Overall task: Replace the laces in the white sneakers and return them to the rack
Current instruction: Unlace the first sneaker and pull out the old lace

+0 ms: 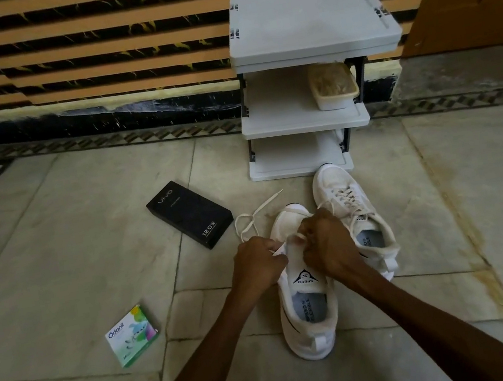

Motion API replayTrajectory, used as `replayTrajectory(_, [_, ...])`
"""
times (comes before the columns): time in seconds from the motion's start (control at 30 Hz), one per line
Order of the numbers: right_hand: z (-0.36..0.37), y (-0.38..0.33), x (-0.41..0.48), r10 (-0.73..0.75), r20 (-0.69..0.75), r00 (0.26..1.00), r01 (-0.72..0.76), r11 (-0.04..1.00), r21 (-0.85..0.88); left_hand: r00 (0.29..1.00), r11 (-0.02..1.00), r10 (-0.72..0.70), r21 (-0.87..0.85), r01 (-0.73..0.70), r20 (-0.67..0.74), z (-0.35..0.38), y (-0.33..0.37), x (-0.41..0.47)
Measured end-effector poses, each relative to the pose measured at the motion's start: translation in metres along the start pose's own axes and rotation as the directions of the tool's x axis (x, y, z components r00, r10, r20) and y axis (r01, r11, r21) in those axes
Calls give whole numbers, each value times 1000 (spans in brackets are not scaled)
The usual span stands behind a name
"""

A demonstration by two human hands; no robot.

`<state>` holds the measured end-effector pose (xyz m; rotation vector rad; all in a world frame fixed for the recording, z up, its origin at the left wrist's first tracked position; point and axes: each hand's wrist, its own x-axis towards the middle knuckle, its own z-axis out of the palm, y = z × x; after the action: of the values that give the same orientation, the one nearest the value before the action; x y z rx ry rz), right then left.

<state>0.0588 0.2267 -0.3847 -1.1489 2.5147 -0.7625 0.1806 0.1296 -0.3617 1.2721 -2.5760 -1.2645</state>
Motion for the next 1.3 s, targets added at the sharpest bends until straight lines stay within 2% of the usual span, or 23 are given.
replayTrajectory(0.07, [-3,-7,3,-16,105,994,35,984,-177,1000,1000,14,-17,-13,11,-2,0,0])
replayTrajectory(0.13, [-4,-13,7,27,69,997,-6,959,-282,1000,999,27,-19,-27,2,-2,-1,0])
replayTrajectory(0.2, [-4,-16,13,54,24,998,-44,947,-320,999,999,40,-14,-40,-19,-1,-1,0])
replayTrajectory(0.3, [-4,-16,20,16,34,999,-5,948,-319,999,999,33,-2,-33,-22,0,-1,1])
replayTrajectory(0.37, [-6,-12,23,3,59,998,7,985,-173,1000,1000,18,14,-18,-23,2,-2,2])
replayTrajectory(0.43, [-10,-8,24,49,56,997,-61,973,223,1000,999,1,33,0,-29,2,-5,2])
replayTrajectory(0.47, [-13,-8,22,117,69,991,-136,890,436,1000,999,-6,41,7,-29,3,-6,2])
replayTrajectory(0.53, [-17,-11,16,247,193,949,-308,618,723,1000,999,-5,44,6,-22,2,-8,2])
replayTrajectory(0.57, [-20,-14,13,304,266,915,-394,525,755,1000,999,-3,40,3,-23,2,-9,2])
replayTrajectory(0.6, [-23,-17,12,345,299,890,-444,501,743,1000,999,-1,36,2,-27,2,-8,2])
replayTrajectory(0.63, [-24,-16,14,355,278,893,-444,583,681,999,999,1,33,0,-33,2,-7,2])
replayTrajectory(0.67, [-23,-14,16,323,219,921,-389,723,571,999,999,2,33,0,-37,3,-5,2])
replayTrajectory(0.73, [-21,-8,22,154,121,981,-176,965,197,999,999,5,39,-4,-45,5,-2,2])
replayTrajectory(0.8, [-18,-6,26,73,173,982,-52,991,-122,999,999,6,50,-3,-50,8,0,2])
replayTrajectory(0.87, [-17,-6,29,37,232,972,12,978,-207,998,998,-7,56,10,-57,10,-1,1])
replayTrajectory(0.97, [-20,-6,29,-56,160,986,58,998,-6,998,998,13,67,-9,-61,10,-2,0])
replayTrajectory(1.03, [-26,-12,25,-23,73,997,-1,951,309,998,996,44,79,-41,-41,8,-2,-3])
replayTrajectory(1.1, [-37,-20,23,92,71,993,-116,754,646,998,996,59,73,-57,-25,7,-3,-4])
replayTrajectory(1.13, [-43,-21,24,133,110,985,-170,644,745,998,996,55,71,-53,-24,6,-3,-3])
replayTrajectory(1.17, [-50,-22,26,140,171,975,-221,579,785,998,996,48,76,-45,-30,4,-4,-2])
replayTrajectory(1.2, [-57,-23,27,118,239,964,-263,577,773,999,996,41,87,-38,-36,3,-5,-1])
replayTrajectory(1.23, [-64,-24,27,88,315,945,-299,621,725,998,995,38,94,-34,-41,2,-5,0])
replayTrajectory(1.3, [-67,-25,27,82,430,899,-311,811,495,998,995,31,99,-26,-48,1,-6,1])
